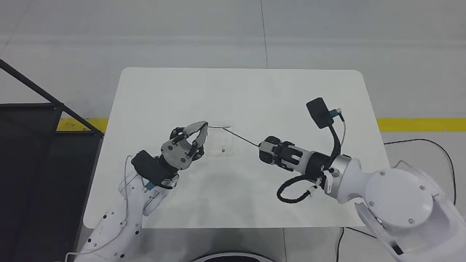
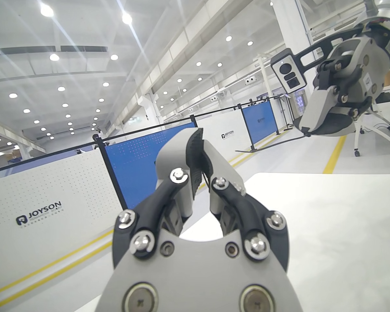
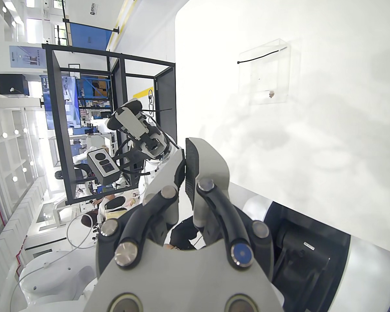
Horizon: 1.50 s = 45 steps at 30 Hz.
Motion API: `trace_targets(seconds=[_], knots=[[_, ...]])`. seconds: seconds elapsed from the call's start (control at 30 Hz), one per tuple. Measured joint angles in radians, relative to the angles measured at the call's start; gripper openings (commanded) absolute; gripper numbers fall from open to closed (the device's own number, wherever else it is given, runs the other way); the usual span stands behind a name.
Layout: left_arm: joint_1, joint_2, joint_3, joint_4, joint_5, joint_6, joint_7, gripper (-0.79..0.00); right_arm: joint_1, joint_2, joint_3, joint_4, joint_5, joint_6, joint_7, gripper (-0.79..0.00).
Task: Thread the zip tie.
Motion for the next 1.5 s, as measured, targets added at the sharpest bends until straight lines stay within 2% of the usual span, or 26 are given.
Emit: trace_targets(seconds=[0.13,0.2,0.4,0.57,0.83,0.97,1.27,1.5], knots=[[0.002,0.000,0.000,-0.004,0.000,0.003,-0.005,-0.785,-0.004,0.000,-0.001,0.002,0.000,-0.007,-0.004,-0.785],[0.006,-0.002,0.003,-0.021,0.016,0.033,-0.021,-0.785,-0.017,-0.002,0.004,0.010,0.011,-0.034,-0.018,-0.785],[-0.012,-0.017,0.047,0.027,0.142,0.236,0.003,-0.785,-0.045,-0.001,0.038,0.004,0.027,-0.075,-0.009,-0.785],[-0.027,-0.029,0.085,0.088,0.179,0.329,0.076,-0.785,-0.098,0.008,0.076,-0.027,-0.006,-0.096,0.002,-0.785],[-0.035,-0.037,0.097,0.131,0.160,0.349,0.163,-0.785,-0.136,0.014,0.065,-0.036,-0.119,-0.140,0.000,-0.785],[-0.038,-0.041,0.100,0.135,0.153,0.350,0.165,-0.785,-0.142,0.011,0.030,-0.036,-0.179,-0.176,-0.016,-0.785],[-0.038,-0.041,0.100,0.135,0.153,0.350,0.164,-0.785,-0.143,-0.002,0.004,-0.036,-0.179,-0.240,-0.036,-0.785],[-0.038,-0.041,0.100,0.135,0.153,0.350,0.164,-0.785,-0.150,-0.003,0.004,-0.036,-0.210,-0.244,-0.013,-0.785]])
